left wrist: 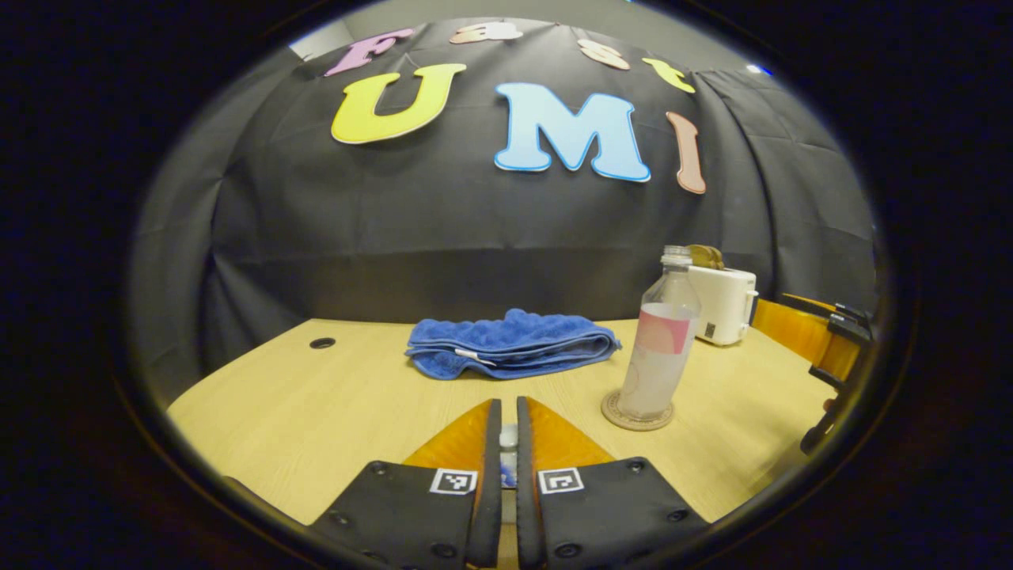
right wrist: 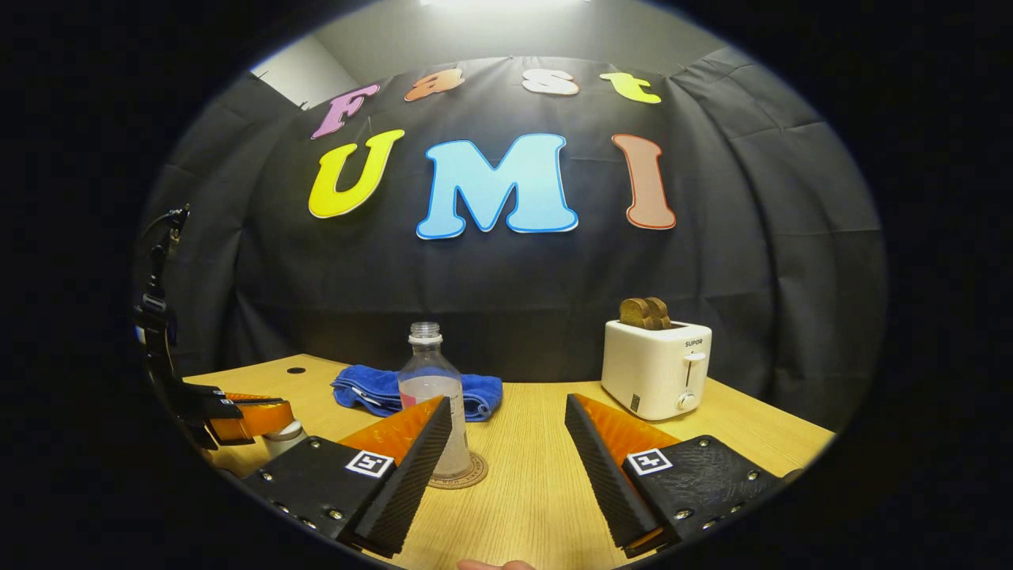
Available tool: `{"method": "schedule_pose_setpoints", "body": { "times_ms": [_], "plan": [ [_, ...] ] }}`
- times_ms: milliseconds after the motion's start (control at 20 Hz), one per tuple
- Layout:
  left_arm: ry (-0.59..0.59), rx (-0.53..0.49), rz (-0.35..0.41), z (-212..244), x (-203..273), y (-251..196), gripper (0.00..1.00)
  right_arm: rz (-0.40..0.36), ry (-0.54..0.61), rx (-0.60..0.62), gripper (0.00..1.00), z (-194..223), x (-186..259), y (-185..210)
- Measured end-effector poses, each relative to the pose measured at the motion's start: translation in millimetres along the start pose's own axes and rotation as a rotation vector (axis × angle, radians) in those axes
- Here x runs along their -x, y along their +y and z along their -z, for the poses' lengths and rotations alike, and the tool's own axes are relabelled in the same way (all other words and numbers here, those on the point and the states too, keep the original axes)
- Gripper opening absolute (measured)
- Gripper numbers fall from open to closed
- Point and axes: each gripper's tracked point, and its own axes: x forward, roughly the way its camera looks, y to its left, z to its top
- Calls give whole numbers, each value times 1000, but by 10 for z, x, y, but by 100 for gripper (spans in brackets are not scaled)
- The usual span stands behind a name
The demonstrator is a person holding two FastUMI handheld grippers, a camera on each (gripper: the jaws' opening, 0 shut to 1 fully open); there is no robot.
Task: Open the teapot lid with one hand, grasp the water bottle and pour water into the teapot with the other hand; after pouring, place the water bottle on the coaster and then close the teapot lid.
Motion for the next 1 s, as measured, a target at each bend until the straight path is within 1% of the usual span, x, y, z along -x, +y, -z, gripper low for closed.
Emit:
{"method": "schedule_pose_setpoints", "body": {
  "times_ms": [50, 100, 200, 300, 500, 600, 750, 800, 1000],
  "plan": [
    [0, 2, 2, 7, 16, -6, 15, -1, -1, 1, 92, -11, -5, 5],
    [-5, 2, -4, -15, 18, 6, 21, 0, -2, 1, 92, -4, 0, 2],
    [-18, 2, -9, -56, 46, 28, 24, -1, -3, -1, 92, -5, 3, 13],
    [-35, 4, -16, -96, 102, 33, 24, -4, -5, -6, 92, -18, 17, 31],
    [-65, 30, -1, -130, 318, -33, 22, -21, -10, -23, 92, -24, 74, 153],
    [-83, 11, -14, -131, 448, -34, 24, -22, -1, -14, 92, 30, 131, 220],
    [-87, 13, -12, -53, 659, -70, 22, -35, 2, -22, 92, 64, 284, 381],
    [-85, 23, -6, -23, 722, -99, 24, -43, 5, -28, 92, 93, 349, 450],
    [-87, 42, -4, 68, 943, -136, 24, -57, 12, -27, 92, 117, 637, 664]
  ]
}}
